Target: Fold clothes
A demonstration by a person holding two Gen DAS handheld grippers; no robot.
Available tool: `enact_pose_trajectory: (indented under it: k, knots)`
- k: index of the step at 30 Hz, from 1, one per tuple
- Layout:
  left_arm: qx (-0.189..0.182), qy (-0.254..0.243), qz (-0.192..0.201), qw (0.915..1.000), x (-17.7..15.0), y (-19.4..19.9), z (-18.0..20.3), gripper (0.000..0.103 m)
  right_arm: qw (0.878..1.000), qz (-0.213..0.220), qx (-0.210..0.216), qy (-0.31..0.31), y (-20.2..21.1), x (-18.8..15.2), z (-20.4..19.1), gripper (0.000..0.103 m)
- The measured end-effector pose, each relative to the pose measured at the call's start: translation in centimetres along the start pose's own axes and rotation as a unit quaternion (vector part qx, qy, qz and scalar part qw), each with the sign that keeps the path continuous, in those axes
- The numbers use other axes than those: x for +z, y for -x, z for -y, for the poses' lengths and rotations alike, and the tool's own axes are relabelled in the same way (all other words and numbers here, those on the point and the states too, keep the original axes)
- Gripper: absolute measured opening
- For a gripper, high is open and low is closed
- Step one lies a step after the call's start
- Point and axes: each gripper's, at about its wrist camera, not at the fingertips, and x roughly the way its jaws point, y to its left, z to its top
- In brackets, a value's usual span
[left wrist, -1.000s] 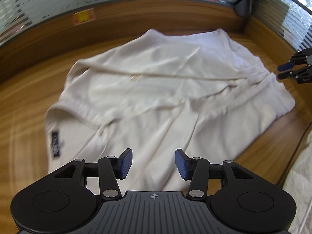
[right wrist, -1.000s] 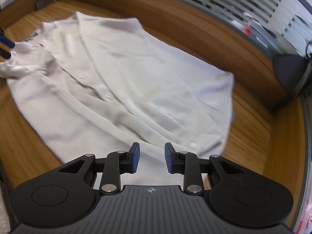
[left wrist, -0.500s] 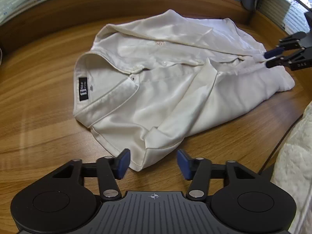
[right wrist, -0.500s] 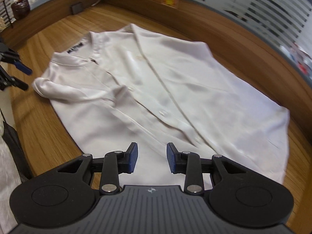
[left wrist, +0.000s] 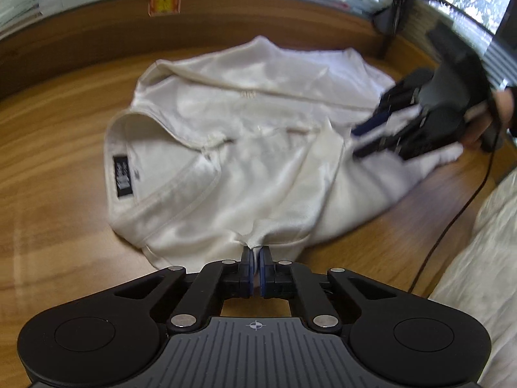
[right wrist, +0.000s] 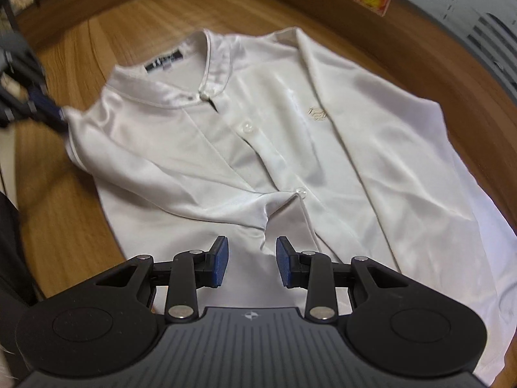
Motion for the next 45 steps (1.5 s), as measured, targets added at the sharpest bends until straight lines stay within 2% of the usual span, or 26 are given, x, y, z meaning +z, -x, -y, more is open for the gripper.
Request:
enact_pose_trajectory:
  k: [1,2,3,7,10,11,14,15,16,18,20,24,25,27,29,31,35,40,45]
  knots:
    - [-0.004,0.003,0.003,1.0,0.4,0.2,-0.4,0.006,1.0,-0.005,0.004,0.002,-0.5,0.1,0.0,0.035]
    - [-0.006,0.008,0.005,0.9999,0.9,0.3,-0.9,0.006,1.0,-0.006,0.006,0.005,-0.7,0.2,-0.1,0.014]
    - [-0.008,0.013,0.007,0.9999,1.3,0.4,-1.3,0.006,1.0,-0.001,0.005,0.008,-0.6,0.3,-0.2,0.002]
    - [-0.012,0.029,0.013,0.9994,3.1,0.5,-3.0,0.005,0.999,0.036,-0.009,-0.01,1.0,1.0,-0.2,0.001]
    - [0.002,0.042,0.009,0.9991,4.0,-0.1,-4.2,0.006,0.998,0.038,-0.031,-0.026,0.9,1.4,0.1,0.001]
    - [0.011,0.048,0.004,0.9988,4.2,-0.6,-4.7,0.006,0.998,0.035,-0.038,-0.031,0.6,1.5,0.3,0.002]
    - [0.044,0.054,-0.014,0.9974,4.5,-1.9,-5.9,0.006,0.997,0.024,-0.06,-0.045,0.0,1.6,0.5,0.02]
    - [0.053,0.055,-0.017,0.9969,4.5,-2.1,-6.3,0.006,0.996,0.025,-0.065,-0.05,0.1,1.6,0.6,0.023]
    - [0.054,0.057,-0.017,0.9968,4.7,-2.1,-6.7,0.006,0.996,0.026,-0.07,-0.055,0.2,1.6,0.6,0.023]
    - [0.058,0.054,-0.01,0.9968,5.1,-1.7,-7.2,0.008,0.993,0.035,-0.077,-0.079,0.9,1.5,1.0,0.031]
    - [0.062,0.047,-0.006,0.9969,5.7,-1.3,-7.6,0.01,0.989,0.047,-0.089,-0.112,2.4,1.0,1.8,0.032]
    - [0.079,0.036,-0.006,0.9962,7.7,-0.8,-8.1,0.026,0.978,0.052,-0.117,-0.162,5.1,-0.5,4.5,0.032]
    - [0.08,0.037,-0.007,0.9961,8.4,-0.8,-8.3,0.032,0.976,0.05,-0.124,-0.172,5.7,-0.9,5.4,0.032]
    - [0.081,0.038,-0.007,0.996,9.8,-0.9,-8.3,0.038,0.971,0.046,-0.138,-0.189,6.9,-2.0,7.4,0.034]
    - [0.081,0.037,-0.005,0.996,11.3,-1.3,-8.2,0.04,0.967,0.043,-0.148,-0.204,8.1,-3.1,9.8,0.038]
    - [0.081,0.035,-0.002,0.9961,12.8,-1.6,-8.0,0.046,0.963,0.043,-0.156,-0.215,9.0,-4.4,12.2,0.038]
    - [0.097,0.032,0.011,0.9948,16.1,-2.9,-7.6,0.046,0.96,0.041,-0.161,-0.225,10.4,-6.2,17.3,0.039]
    - [0.096,0.028,0.005,0.9949,19.9,-5.9,-6.4,0.047,0.959,0.039,-0.159,-0.232,10.6,-7.6,23.5,0.042]
    - [0.087,0.011,0.006,0.9962,23.1,-9.2,-4.2,0.058,0.964,0.032,-0.147,-0.219,9.6,-8.2,29.0,0.049]
